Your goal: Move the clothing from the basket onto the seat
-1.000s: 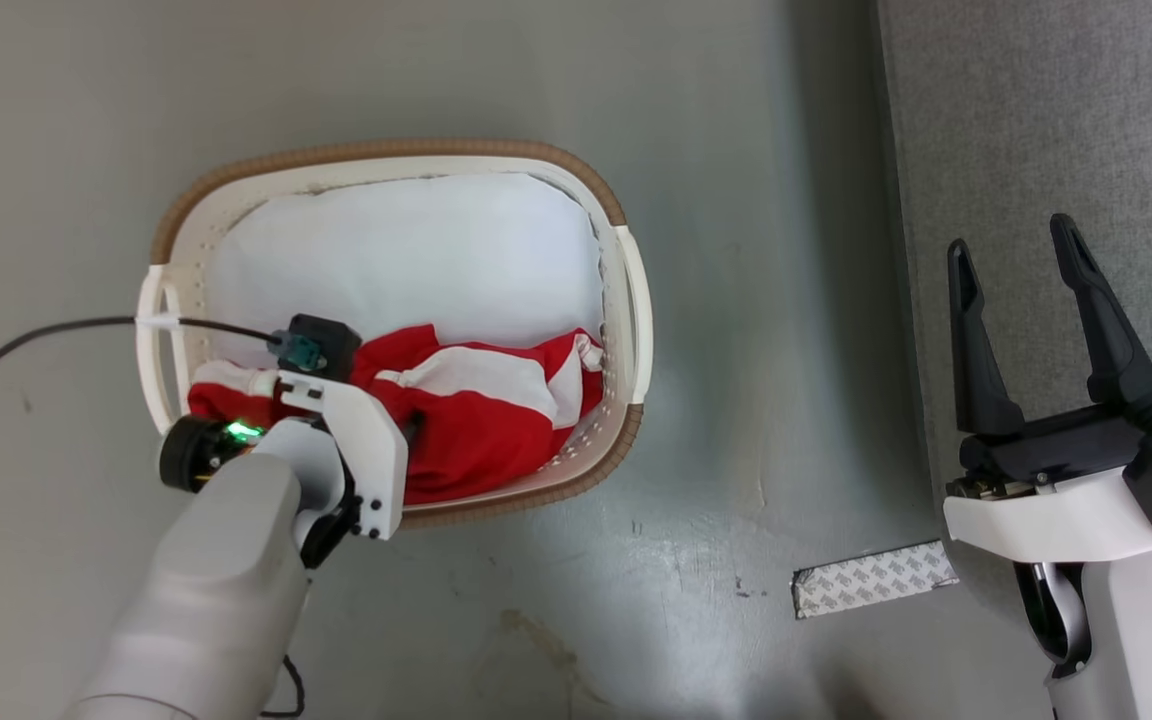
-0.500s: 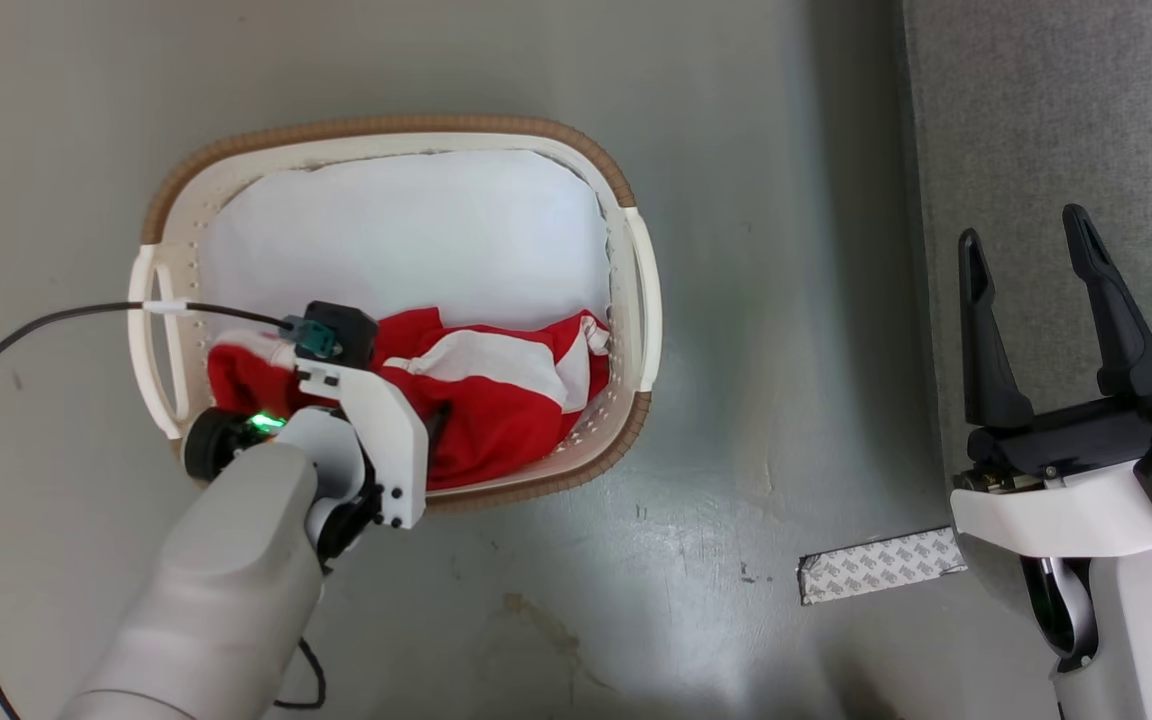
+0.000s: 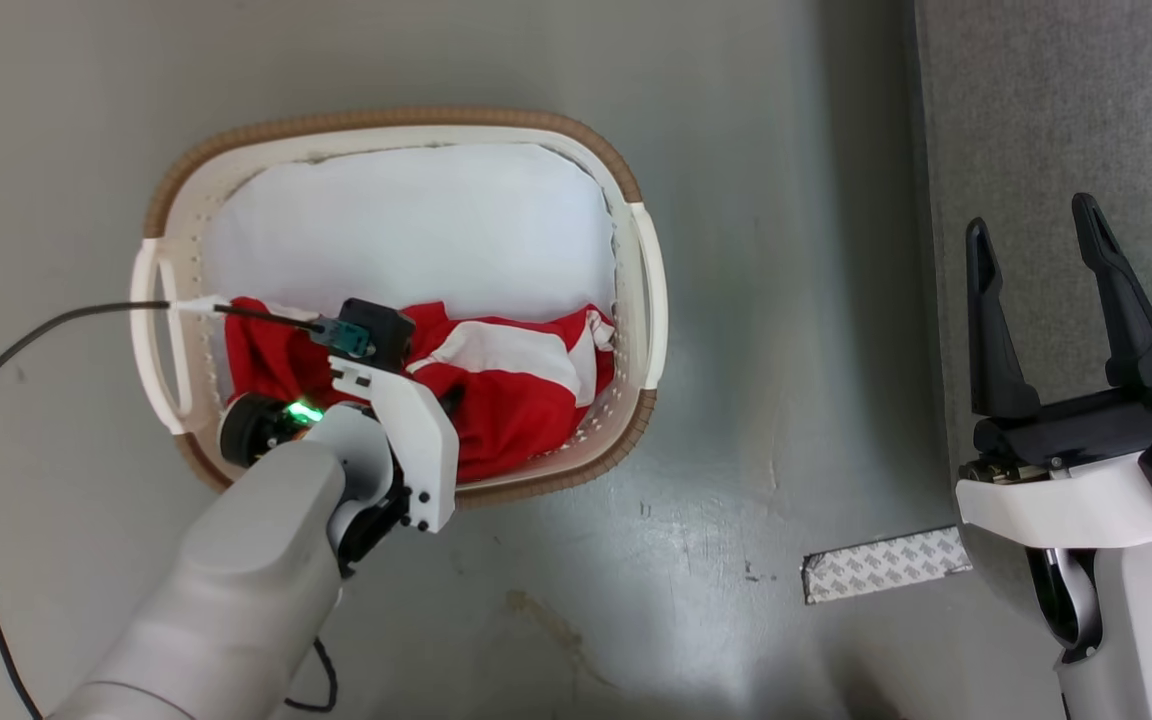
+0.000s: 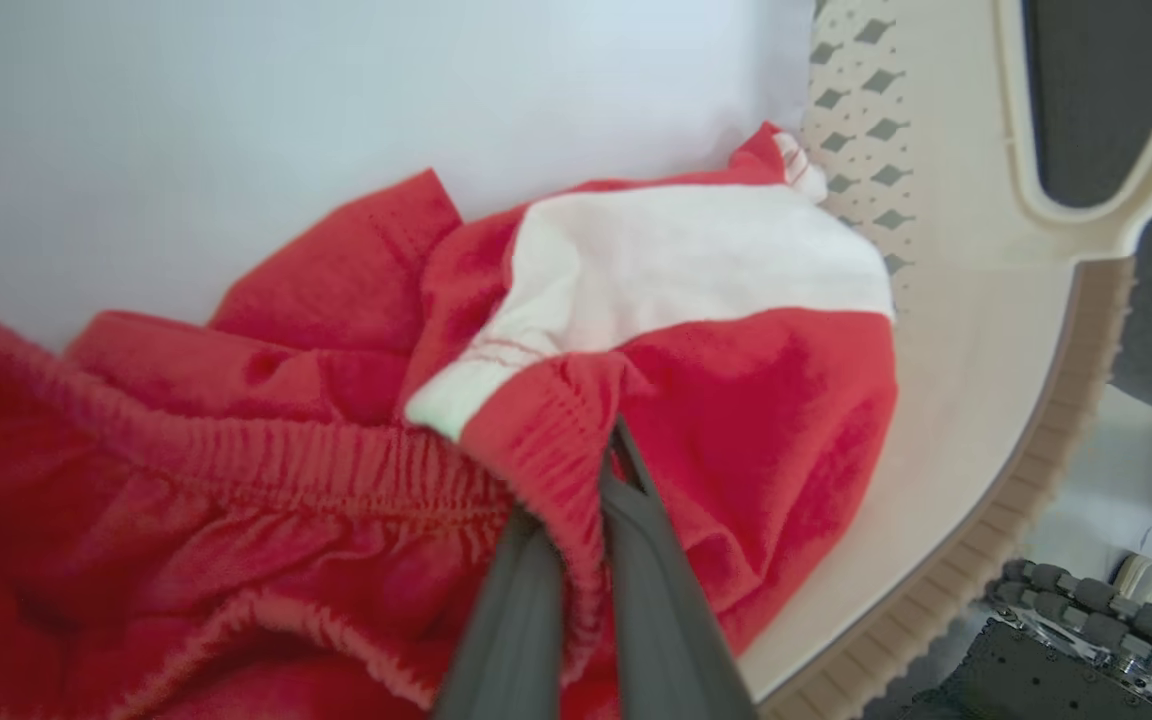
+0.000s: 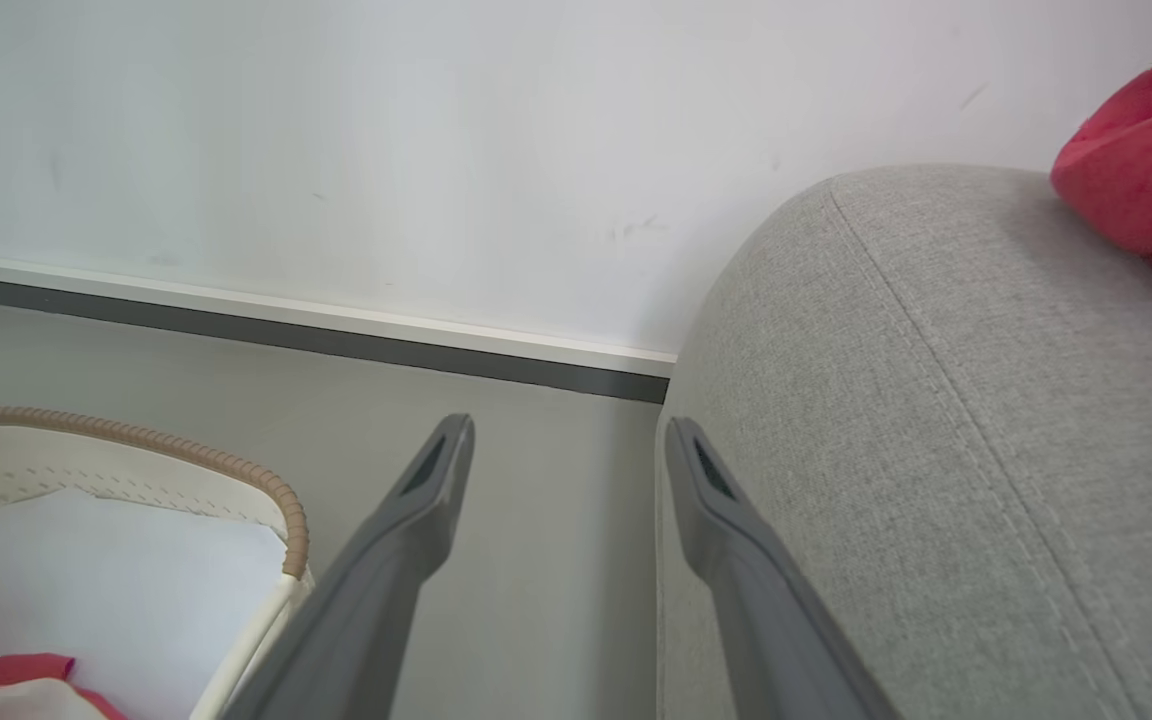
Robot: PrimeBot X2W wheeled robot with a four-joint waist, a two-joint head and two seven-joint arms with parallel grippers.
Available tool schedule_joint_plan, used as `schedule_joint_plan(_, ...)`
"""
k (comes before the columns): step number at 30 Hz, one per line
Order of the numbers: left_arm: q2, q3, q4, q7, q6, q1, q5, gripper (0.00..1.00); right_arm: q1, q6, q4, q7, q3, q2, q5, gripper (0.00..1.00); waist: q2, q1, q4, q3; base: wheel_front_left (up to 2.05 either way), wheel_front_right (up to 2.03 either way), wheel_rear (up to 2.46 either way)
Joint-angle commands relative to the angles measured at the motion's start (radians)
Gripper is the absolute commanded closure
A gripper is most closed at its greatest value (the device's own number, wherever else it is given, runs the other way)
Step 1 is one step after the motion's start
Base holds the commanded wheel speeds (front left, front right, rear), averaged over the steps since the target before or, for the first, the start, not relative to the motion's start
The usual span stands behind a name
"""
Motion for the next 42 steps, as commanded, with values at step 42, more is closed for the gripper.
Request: schedule_joint_plan(42,0.239,0.114,-0.761,-0.411,0.247,0.473,-0.142,1.0,0.315,-0.003,0.19,0.001,0.07,-0.001,0.05,0.0,0.0,-0.0001,0.082,-0.845,0.0,0.0,0.0)
